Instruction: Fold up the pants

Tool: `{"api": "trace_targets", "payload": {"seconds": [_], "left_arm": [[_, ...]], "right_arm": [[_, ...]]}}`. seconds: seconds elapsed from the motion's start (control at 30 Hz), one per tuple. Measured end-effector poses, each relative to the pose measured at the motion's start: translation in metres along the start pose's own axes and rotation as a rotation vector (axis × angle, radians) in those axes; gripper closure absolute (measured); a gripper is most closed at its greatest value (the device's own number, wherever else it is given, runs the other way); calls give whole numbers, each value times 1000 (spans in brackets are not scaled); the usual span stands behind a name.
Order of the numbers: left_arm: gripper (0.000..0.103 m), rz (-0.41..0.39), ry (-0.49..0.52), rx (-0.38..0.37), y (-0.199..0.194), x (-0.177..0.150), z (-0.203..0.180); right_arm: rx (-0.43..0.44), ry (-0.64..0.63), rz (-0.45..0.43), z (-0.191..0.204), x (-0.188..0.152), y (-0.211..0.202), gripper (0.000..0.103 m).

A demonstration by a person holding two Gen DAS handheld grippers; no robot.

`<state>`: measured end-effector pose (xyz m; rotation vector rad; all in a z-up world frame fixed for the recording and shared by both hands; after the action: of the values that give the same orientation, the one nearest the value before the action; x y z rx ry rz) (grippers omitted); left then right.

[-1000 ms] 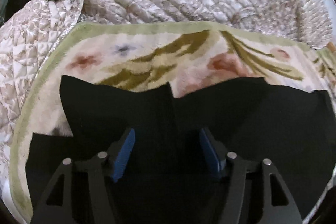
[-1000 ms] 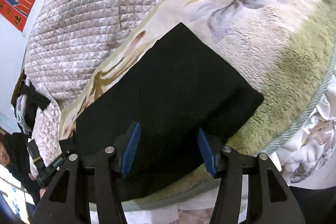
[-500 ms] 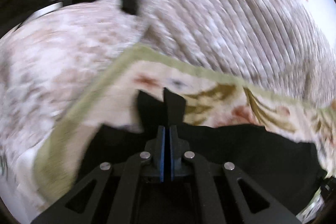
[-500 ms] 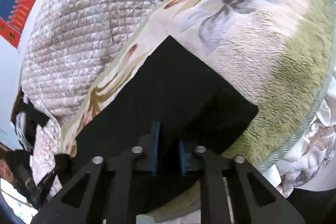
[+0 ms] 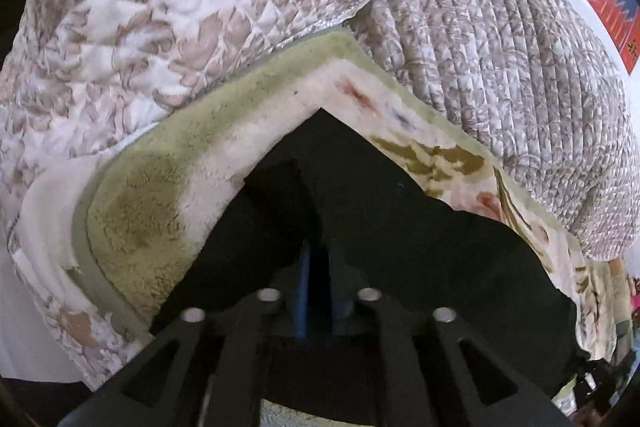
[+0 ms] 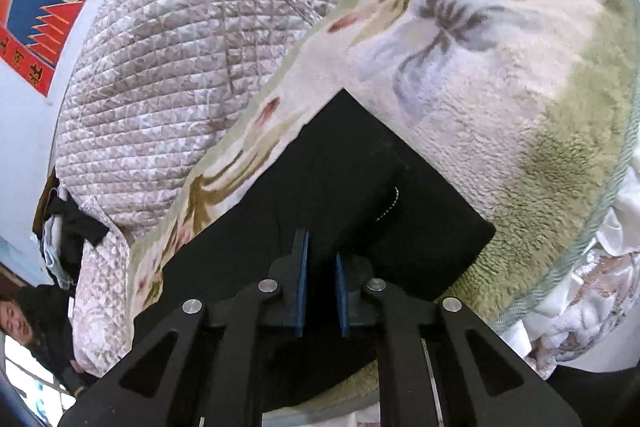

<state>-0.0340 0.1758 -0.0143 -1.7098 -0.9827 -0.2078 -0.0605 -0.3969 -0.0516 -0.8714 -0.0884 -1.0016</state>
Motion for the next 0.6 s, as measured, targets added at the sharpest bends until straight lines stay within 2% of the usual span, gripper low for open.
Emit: {"api": "trace_targets", "payload": {"seconds": [0.07, 0.2, 0.3, 0.33, 0.37, 0.4, 0.43, 0.47, 0.6], "left_arm": [[58, 5, -14, -7, -1, -2, 1], [55, -11, 19, 2, -2, -2, -5], [56, -13, 18, -3, 4, 2, -6], [59, -12, 18, 12, 7, 4, -5], [74, -16, 20, 27, 9, 5, -5], [95, -16, 27, 48, 11, 6, -5], [99, -13, 31, 65, 14, 7, -5], [99, -8, 27, 61, 15, 8, -4], [99, -57, 53, 47, -5, 12, -12]], "right_arm": [[3, 17, 12, -3, 1, 3, 90], [28, 52, 18, -7, -1, 4, 76], [32, 56, 10, -9, 1, 4, 76], [38, 55, 10, -9, 2, 5, 76], [34, 55, 7, -9, 2, 6, 76], [30, 53, 8, -9, 3, 6, 79], [17, 46, 9, -9, 4, 8, 83], [4, 39, 8, -8, 5, 9, 92], [6, 12, 3, -1, 9, 5, 92]]}}
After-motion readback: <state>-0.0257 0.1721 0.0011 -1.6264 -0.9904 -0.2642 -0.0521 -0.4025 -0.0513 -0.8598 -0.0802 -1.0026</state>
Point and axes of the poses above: each gripper's, at about its wrist camera, not at the fingertips, and y roughly the way its jaws point, z to its left, x to its top, the point moved 2 cm from there along y, roughly the way its jaws point
